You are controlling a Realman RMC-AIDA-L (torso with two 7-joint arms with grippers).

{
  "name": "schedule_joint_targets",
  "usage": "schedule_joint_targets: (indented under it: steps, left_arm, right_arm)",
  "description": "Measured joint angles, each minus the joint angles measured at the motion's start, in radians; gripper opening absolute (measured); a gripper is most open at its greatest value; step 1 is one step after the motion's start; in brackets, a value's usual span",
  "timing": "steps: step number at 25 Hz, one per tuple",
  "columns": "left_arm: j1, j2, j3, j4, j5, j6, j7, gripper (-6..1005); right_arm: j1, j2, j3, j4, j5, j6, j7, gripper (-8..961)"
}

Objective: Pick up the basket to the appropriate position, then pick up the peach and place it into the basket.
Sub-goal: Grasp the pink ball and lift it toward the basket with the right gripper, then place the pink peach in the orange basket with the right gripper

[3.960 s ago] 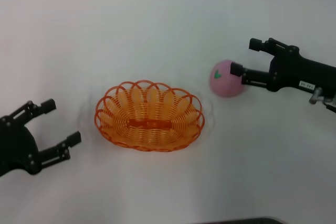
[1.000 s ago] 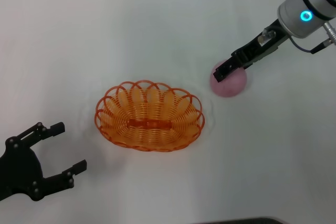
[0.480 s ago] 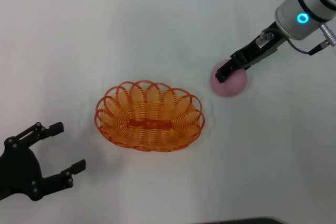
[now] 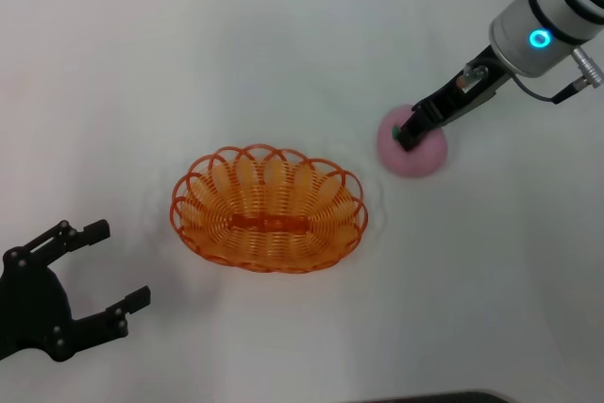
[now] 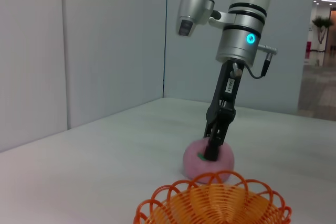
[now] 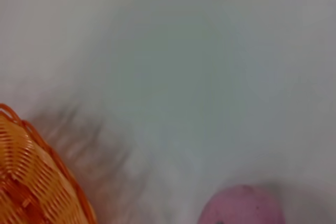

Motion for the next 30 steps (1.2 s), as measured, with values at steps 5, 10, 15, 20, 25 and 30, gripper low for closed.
schedule_joint_targets:
  steps: [5, 10, 15, 20, 25, 30]
  left_arm:
    - [0.001, 0.000, -0.006, 0.000, 0.000, 0.003, 0.000, 875]
    - [0.003, 0.000, -0.013, 0.000, 0.000, 0.013, 0.000, 875]
    - [0.005, 0.000, -0.024, 0.000, 0.000, 0.015, 0.000, 876]
    - [0.008, 0.000, -0.026, 0.000, 0.001, 0.015, 0.000, 876]
    - [0.009, 0.000, -0.027, -0.001, 0.001, 0.014, 0.000, 876]
    - [0.009, 0.000, -0.029, -0.007, 0.000, 0.011, 0.000, 876]
  right_arm:
    - [-0.003, -0.006, 0.039, -0.005, 0.045, -0.029, -0.029, 315]
    - [-0.004, -0.008, 0.090, -0.015, 0.119, -0.082, -0.073, 275]
    - [-0.005, -0.011, 0.102, -0.030, 0.200, -0.127, -0.098, 275]
    - [-0.003, -0.007, 0.089, -0.021, 0.300, -0.142, -0.134, 276]
    - [0.014, -0.002, 0.047, 0.019, 0.347, -0.111, -0.159, 285]
    - [0.044, 0.000, -0.026, 0.096, 0.398, -0.060, -0.185, 293]
